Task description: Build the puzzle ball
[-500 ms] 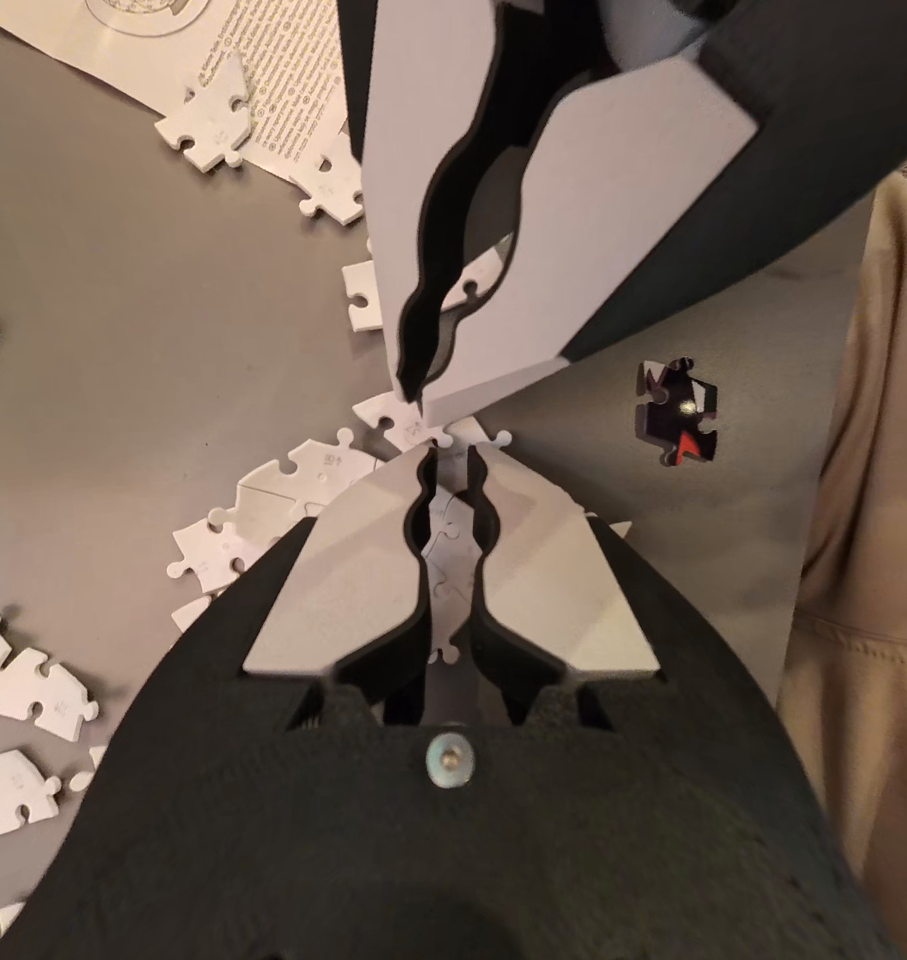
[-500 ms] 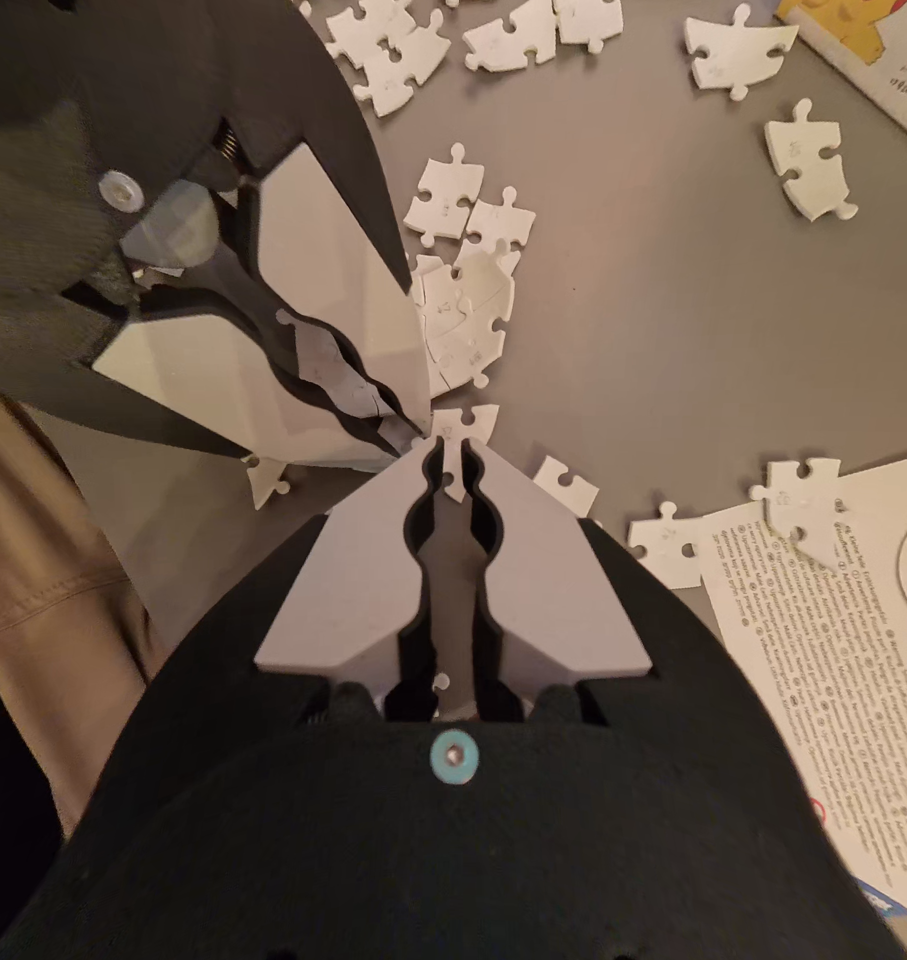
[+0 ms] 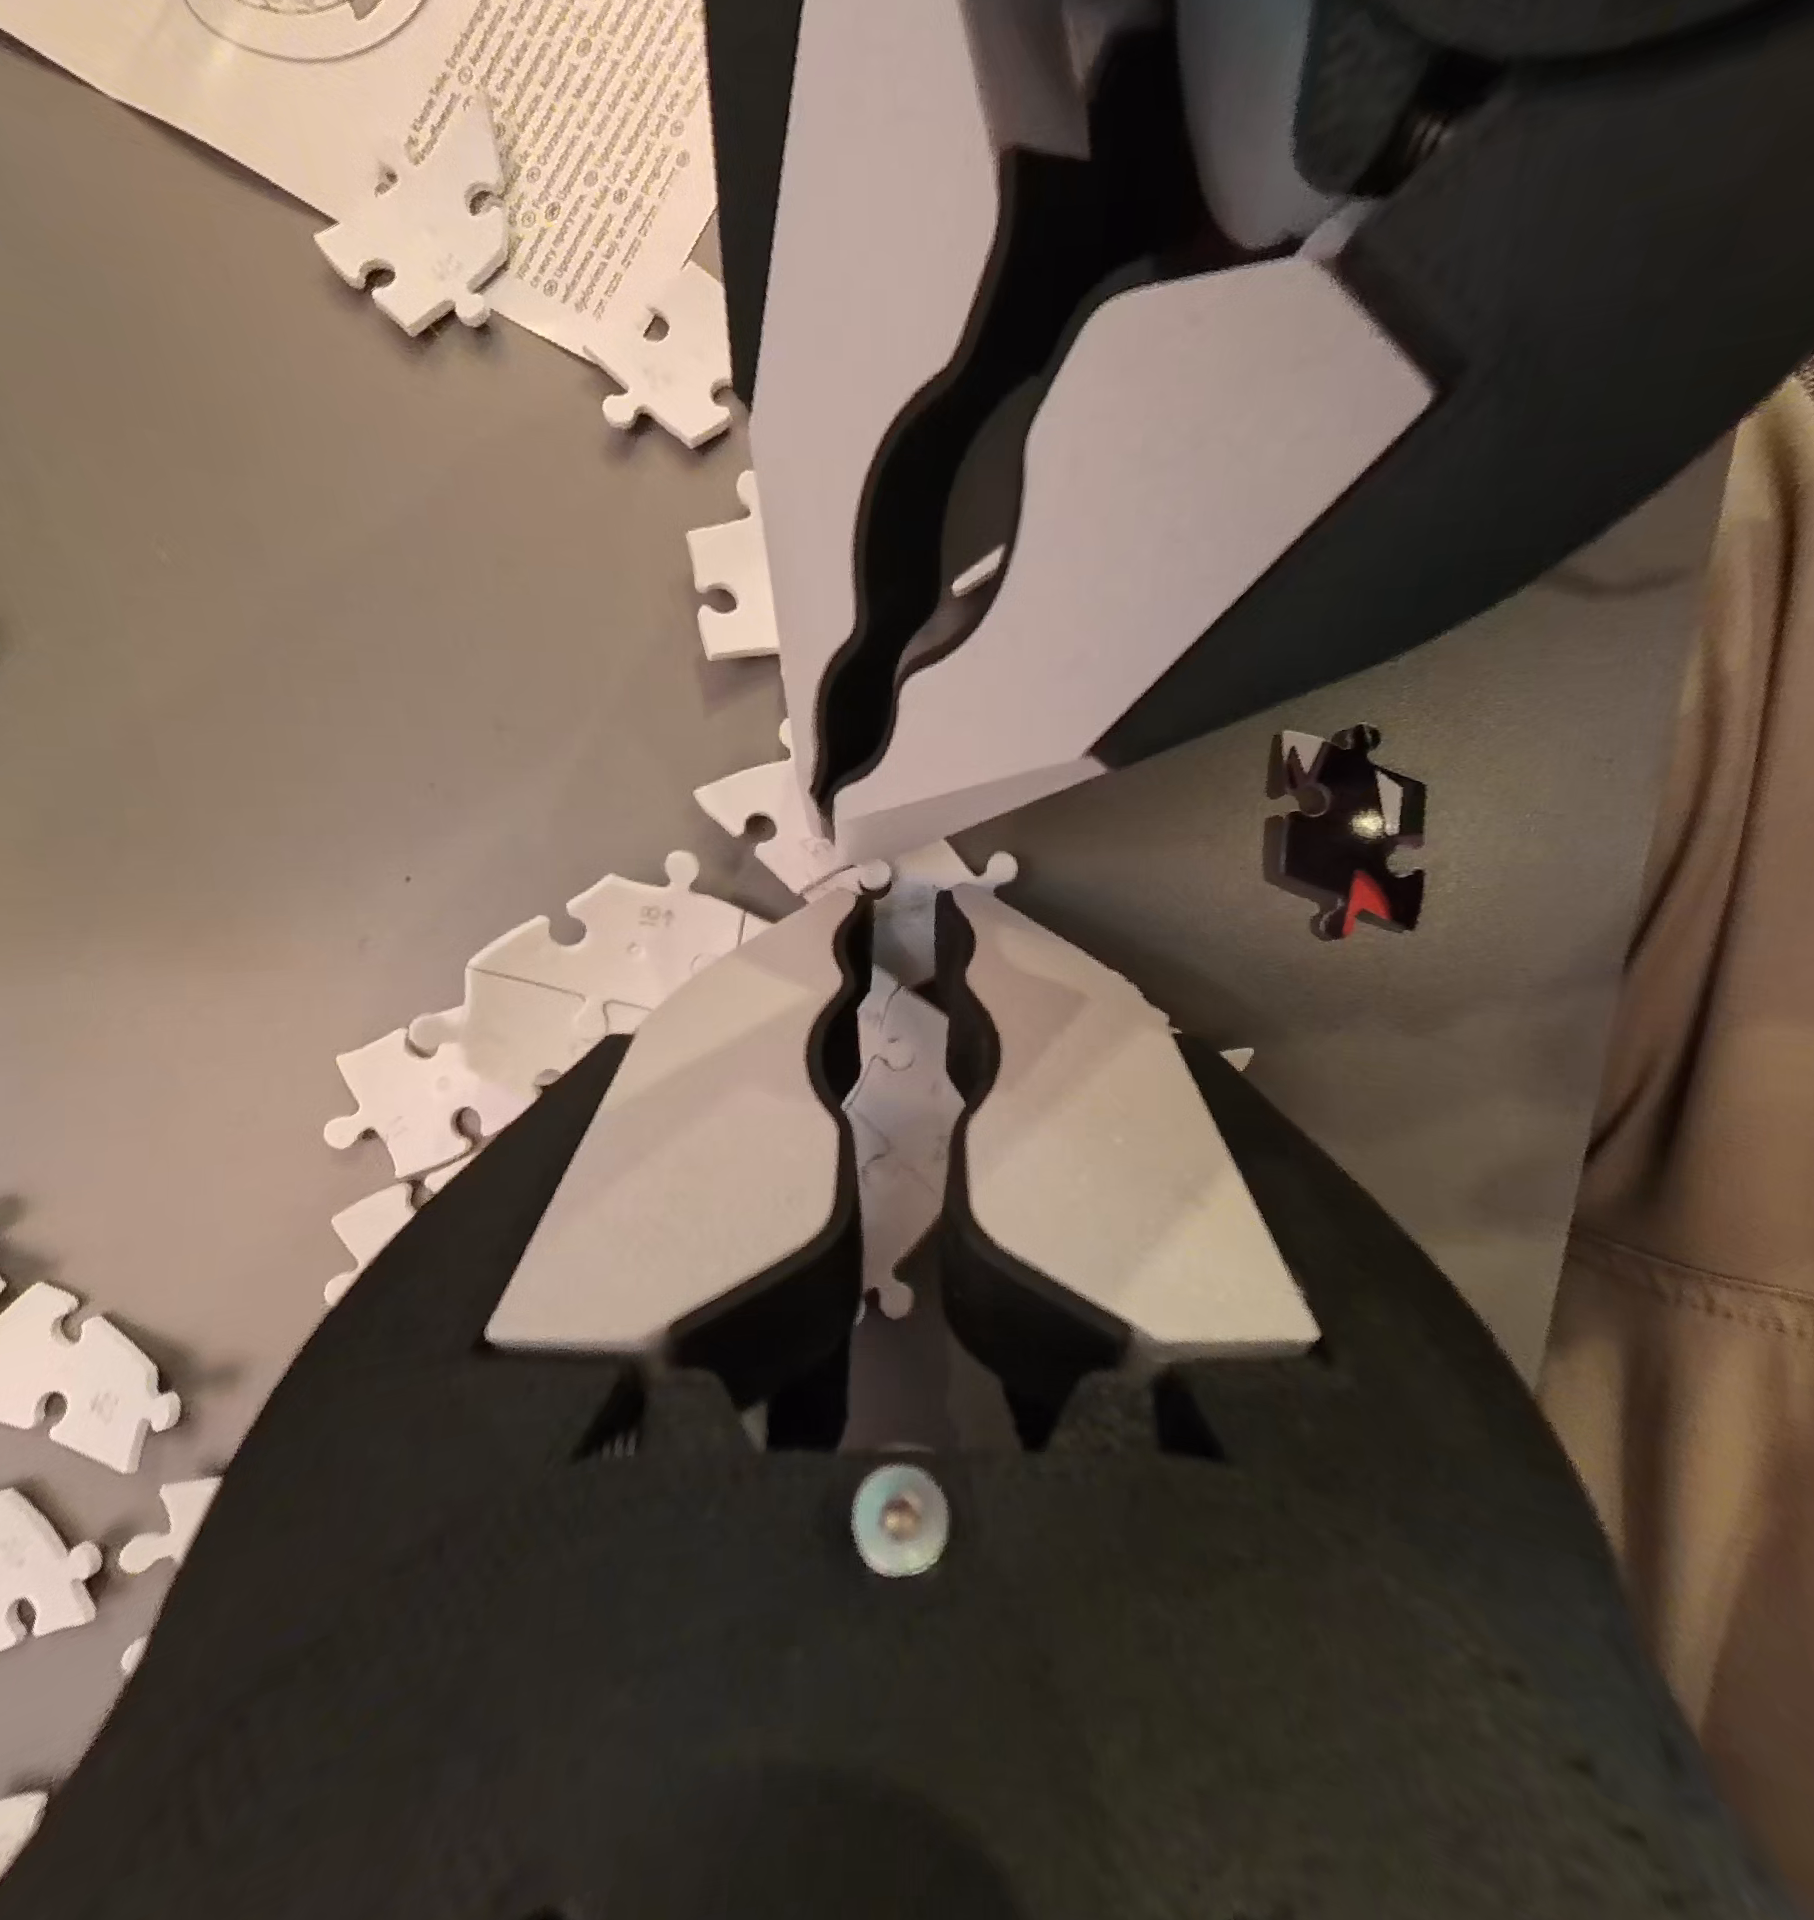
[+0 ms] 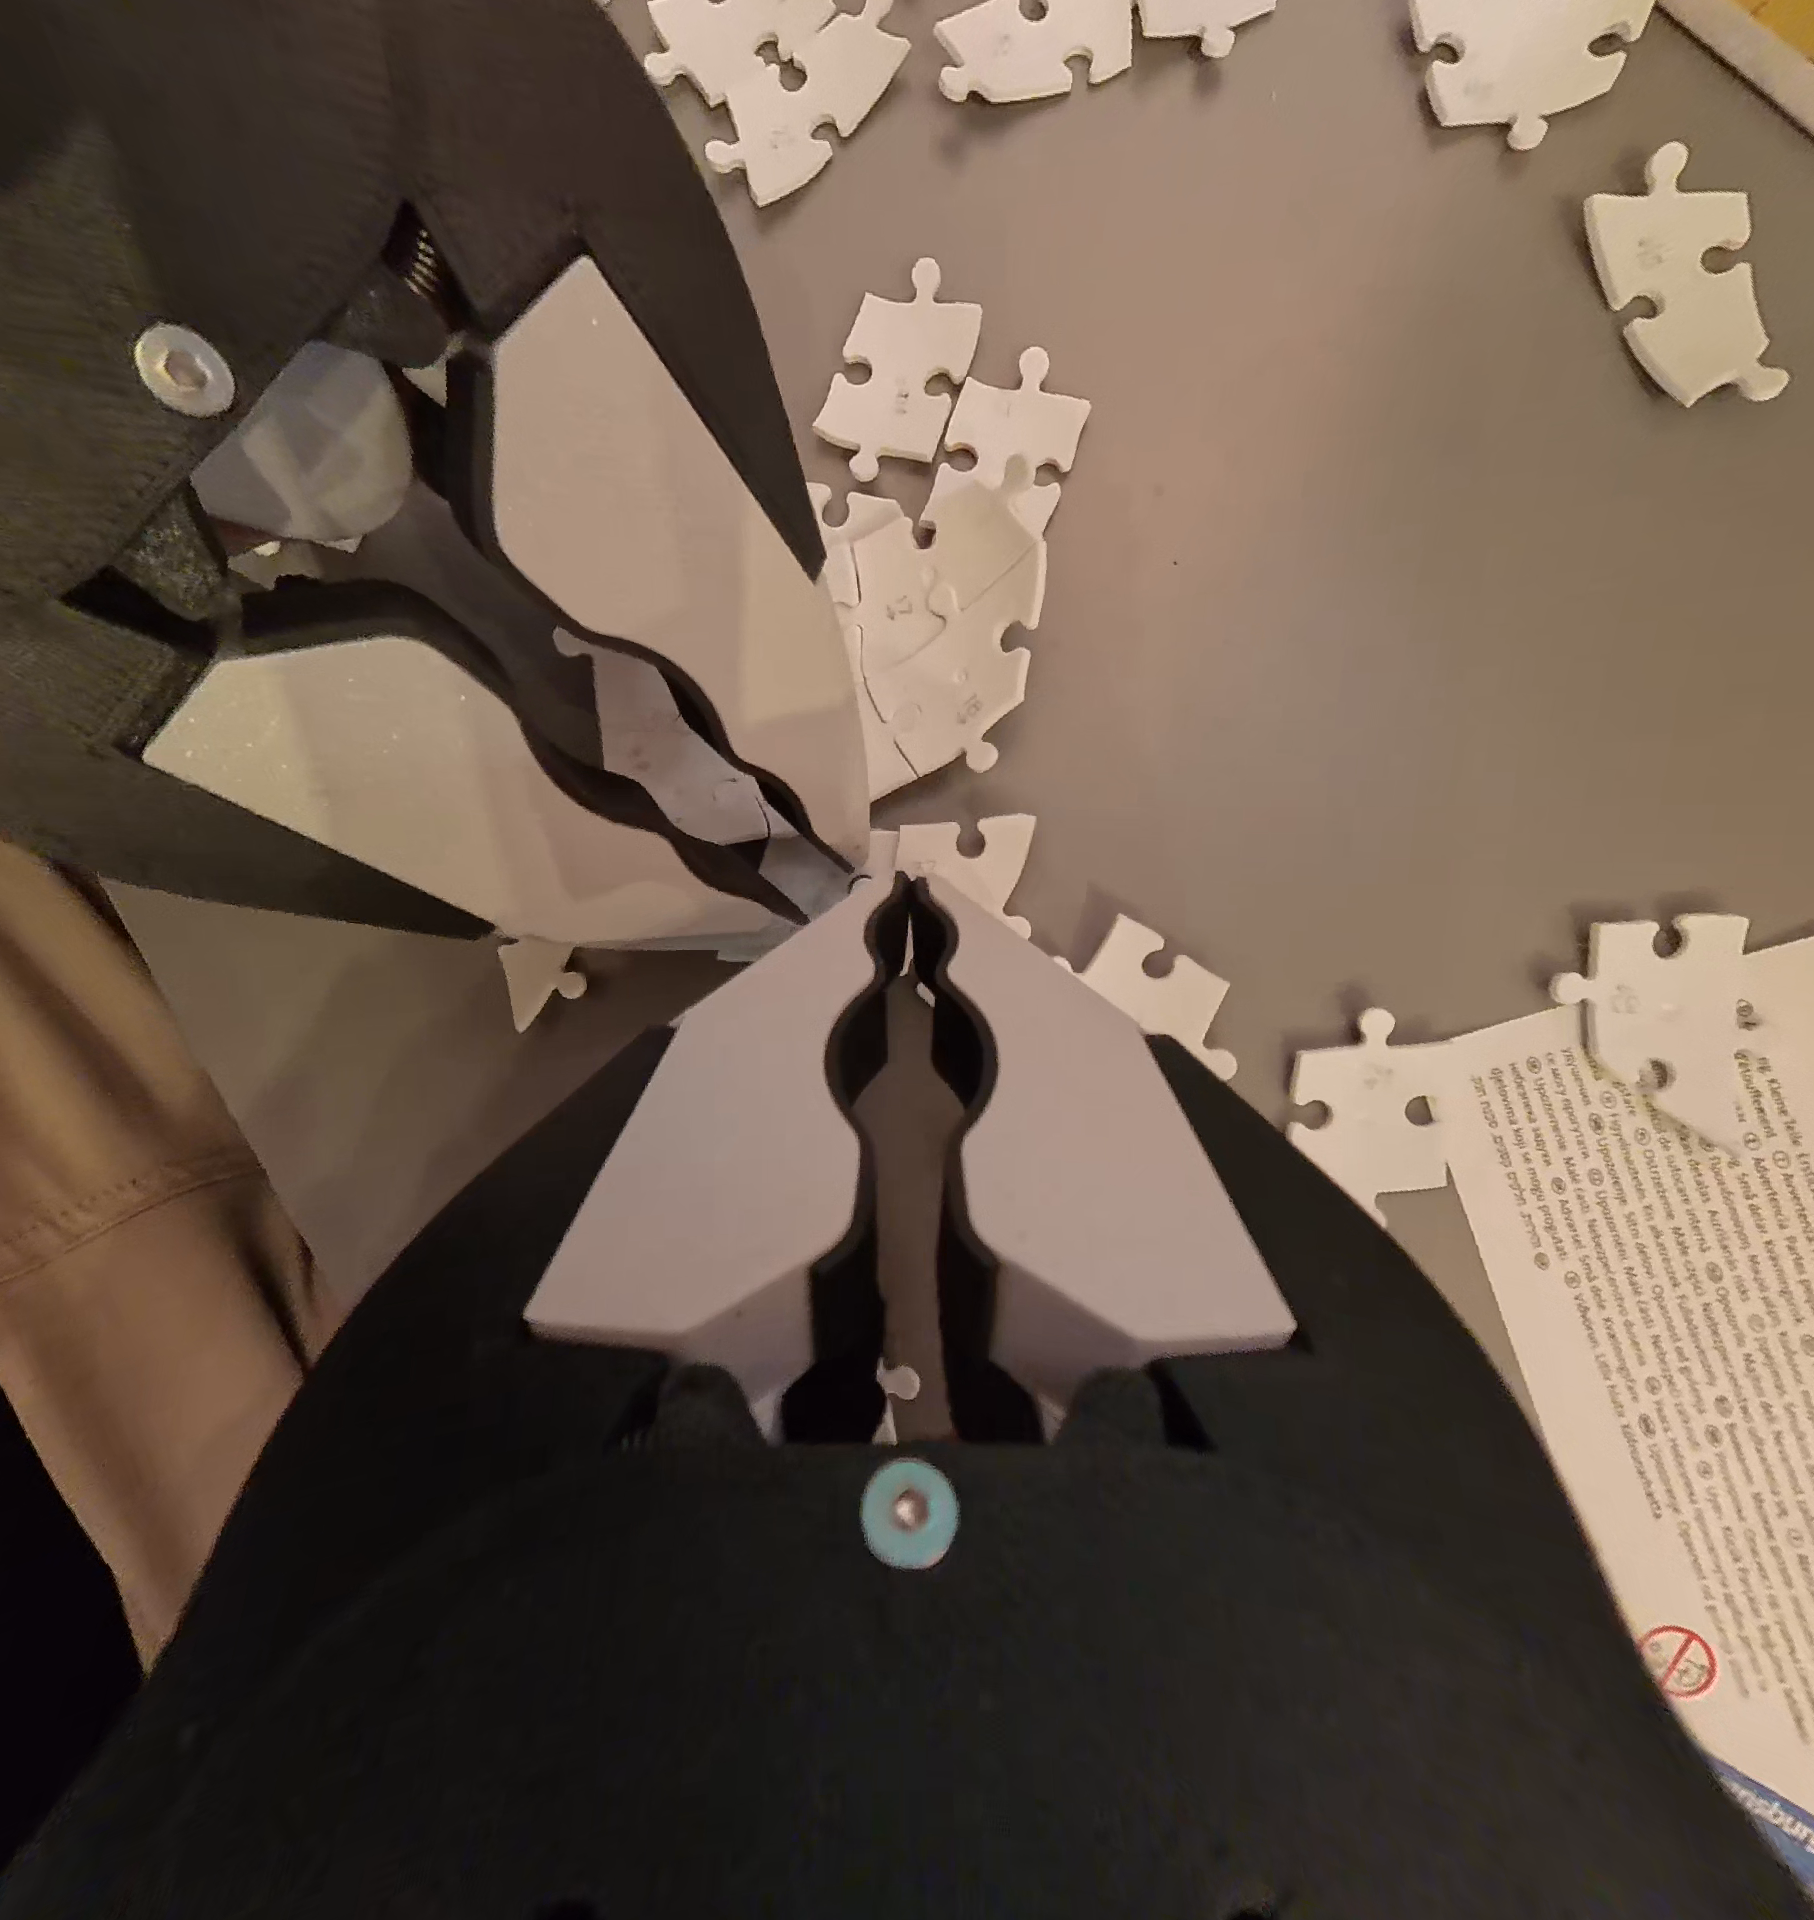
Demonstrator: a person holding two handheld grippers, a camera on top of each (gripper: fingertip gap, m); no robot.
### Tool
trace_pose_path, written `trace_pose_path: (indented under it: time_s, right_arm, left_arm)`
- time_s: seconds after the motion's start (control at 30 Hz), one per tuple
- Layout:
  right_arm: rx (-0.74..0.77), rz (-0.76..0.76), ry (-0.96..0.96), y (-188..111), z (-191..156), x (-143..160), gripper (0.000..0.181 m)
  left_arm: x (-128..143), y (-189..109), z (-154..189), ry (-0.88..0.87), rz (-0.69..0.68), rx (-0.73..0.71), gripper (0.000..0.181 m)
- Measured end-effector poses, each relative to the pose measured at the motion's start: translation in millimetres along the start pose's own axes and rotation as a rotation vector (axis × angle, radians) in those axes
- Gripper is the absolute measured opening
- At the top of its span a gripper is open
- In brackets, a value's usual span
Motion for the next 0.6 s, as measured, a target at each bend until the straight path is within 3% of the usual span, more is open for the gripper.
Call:
trace_pose_path:
  time_s: [0.03,0.6]
  right_arm:
    - [0.001,0.000,0.008,0,0,0,0.000]
    - [0.044,-0.039,-0.043,2,-4,-1,0.000]
  left_arm:
    - [0,0,0,-0.002,0.001,0.001,0.011]
    - [5,-16,-6,-0.001,0.017,-0.016,0.016]
Point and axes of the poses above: each gripper's, where its closed fingertips meet, y out along the fingers, x out of its underside, z = x × y across the jaws, the point moved 3 cm from there along -y, back along the fingers, and after that the axes turned 12 degrees about -z, right-handed, at the moved point
